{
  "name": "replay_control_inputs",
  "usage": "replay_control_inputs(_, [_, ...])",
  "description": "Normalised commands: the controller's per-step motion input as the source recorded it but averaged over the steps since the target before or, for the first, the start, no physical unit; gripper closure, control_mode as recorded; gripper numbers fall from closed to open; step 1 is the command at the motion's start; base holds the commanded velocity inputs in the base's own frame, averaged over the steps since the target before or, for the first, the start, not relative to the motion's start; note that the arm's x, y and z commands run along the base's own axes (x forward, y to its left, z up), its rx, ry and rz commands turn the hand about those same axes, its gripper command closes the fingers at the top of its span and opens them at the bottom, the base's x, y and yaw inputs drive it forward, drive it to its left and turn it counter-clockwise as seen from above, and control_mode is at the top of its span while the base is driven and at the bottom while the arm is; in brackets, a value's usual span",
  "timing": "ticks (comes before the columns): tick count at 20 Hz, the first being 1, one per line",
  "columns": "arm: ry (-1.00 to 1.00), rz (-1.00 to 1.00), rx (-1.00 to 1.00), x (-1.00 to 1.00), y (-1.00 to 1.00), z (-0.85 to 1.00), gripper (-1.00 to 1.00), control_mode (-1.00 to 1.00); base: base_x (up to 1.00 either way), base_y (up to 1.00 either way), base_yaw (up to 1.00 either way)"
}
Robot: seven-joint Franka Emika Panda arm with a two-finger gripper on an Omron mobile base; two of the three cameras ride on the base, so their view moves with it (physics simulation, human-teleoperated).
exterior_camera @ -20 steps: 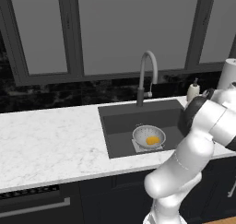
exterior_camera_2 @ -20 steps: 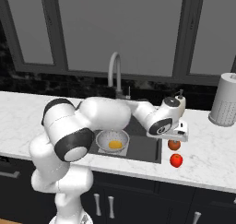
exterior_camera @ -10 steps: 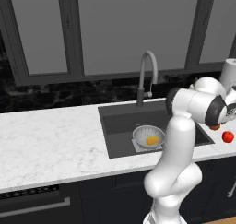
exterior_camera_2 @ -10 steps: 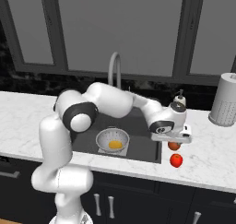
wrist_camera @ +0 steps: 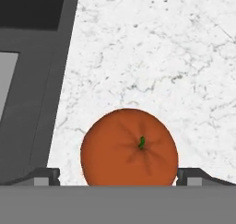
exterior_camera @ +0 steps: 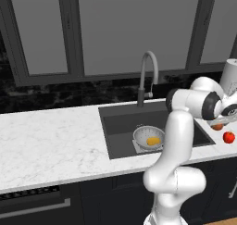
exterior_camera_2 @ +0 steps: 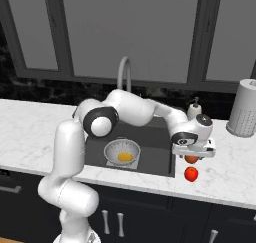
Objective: Put the colander in the sink, put the mango, orange, apple in the colander, and turn on the sink faucet and pour water over the colander.
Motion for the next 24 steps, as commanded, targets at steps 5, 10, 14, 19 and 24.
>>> replay_control_inputs(5, [0.09, 0.01, 0.00, 0.21, -0.01, -0.22, -1.00, -1.00, 0.00, 0.00, 0.00])
replay_control_inputs(10, [0.13, 0.00, 0.00, 0.10, 0.05, -0.34, -1.00, -1.00, 0.00, 0.00, 0.00])
replay_control_inputs(14, [0.09, 0.00, 0.00, 0.00, 0.22, -0.21, 1.00, -1.00, 0.00, 0.00, 0.00])
replay_control_inputs(19, [-0.04, 0.05, 0.00, -0.08, 0.26, 0.19, 1.00, -1.00, 0.00, 0.00, 0.00])
replay_control_inputs(24, [-0.19, 0.09, 0.01, -0.12, 0.77, 0.47, 1.00, -1.00, 0.00, 0.00, 0.00])
